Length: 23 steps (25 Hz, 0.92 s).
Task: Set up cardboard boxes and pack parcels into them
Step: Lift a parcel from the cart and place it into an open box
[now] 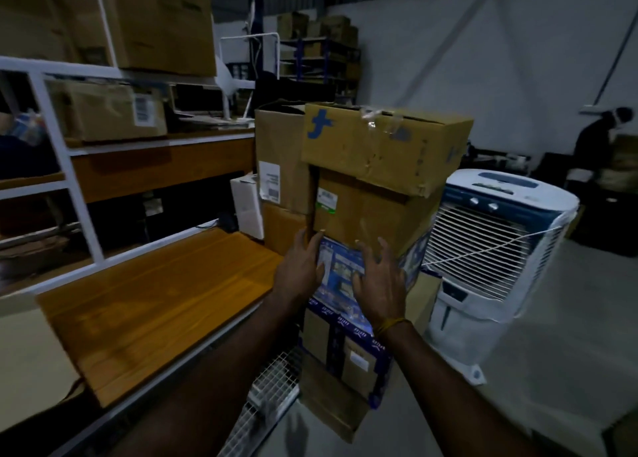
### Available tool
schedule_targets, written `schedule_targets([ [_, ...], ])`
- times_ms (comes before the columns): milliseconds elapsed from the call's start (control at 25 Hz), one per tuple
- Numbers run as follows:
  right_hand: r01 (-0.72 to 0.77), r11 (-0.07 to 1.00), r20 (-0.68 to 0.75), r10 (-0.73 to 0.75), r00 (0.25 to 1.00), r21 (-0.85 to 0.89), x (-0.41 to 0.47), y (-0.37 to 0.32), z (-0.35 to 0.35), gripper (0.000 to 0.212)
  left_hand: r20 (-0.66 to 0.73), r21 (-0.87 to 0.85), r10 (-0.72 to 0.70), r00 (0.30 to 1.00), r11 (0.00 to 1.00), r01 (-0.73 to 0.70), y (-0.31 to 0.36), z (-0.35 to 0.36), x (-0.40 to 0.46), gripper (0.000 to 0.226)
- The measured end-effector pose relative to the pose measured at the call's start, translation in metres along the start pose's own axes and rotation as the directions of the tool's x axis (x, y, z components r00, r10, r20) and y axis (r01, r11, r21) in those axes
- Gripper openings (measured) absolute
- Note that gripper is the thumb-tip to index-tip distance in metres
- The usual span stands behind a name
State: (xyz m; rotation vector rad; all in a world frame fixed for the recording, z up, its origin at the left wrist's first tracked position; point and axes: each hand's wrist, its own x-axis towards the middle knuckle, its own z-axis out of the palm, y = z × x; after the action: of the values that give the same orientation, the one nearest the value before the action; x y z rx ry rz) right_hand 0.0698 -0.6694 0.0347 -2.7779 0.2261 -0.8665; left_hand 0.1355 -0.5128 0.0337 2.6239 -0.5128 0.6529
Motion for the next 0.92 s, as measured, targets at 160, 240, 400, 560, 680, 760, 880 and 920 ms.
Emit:
schedule_targets([
  [160,-0.019,0.998,-0.128,0.011,0.992,-0.059,0.057,0.013,0.015,0.068,-0.007,-0.098,0.055,0.998,0.994,-0.056,0.001,0.024,0.071,0.072],
  [240,-0.051,0.995,-0.186,0.035,0.982,-0.085,0.090,0.016,0.021,0.069,-0.003,-0.145,0.080,0.997,0.986,-0.080,-0.001,0.035,0.108,0.076],
  [400,-0.154,0.978,-0.282,0.109,0.953,-0.142,0.150,0.026,0.036,0.083,-0.060,-0.154,0.143,0.988,0.977,-0.151,-0.014,0.049,0.180,0.083],
  [560,-0.280,0.946,-0.388,0.201,0.900,-0.160,0.191,0.039,0.053,0.102,-0.130,-0.148,0.146,0.981,0.975,-0.164,-0.032,0.064,0.239,0.093],
  [680,-0.339,0.933,-0.457,0.251,0.853,-0.120,0.206,0.050,0.068,0.109,-0.172,-0.157,0.103,0.980,0.979,-0.130,-0.047,0.076,0.276,0.106],
  [760,-0.348,0.933,-0.501,0.258,0.826,-0.094,0.210,0.056,0.076,0.108,-0.200,-0.159,0.080,0.977,0.981,-0.113,-0.059,0.080,0.295,0.110],
  [880,-0.319,0.947,-0.577,0.277,0.768,0.031,0.219,0.058,0.080,0.103,-0.253,-0.258,0.041,0.967,0.960,-0.109,-0.074,0.077,0.318,0.116],
  [920,-0.301,0.950,-0.593,0.287,0.752,0.079,0.223,0.059,0.079,0.101,-0.247,-0.305,0.035,0.968,0.946,-0.112,-0.077,0.075,0.324,0.118],
])
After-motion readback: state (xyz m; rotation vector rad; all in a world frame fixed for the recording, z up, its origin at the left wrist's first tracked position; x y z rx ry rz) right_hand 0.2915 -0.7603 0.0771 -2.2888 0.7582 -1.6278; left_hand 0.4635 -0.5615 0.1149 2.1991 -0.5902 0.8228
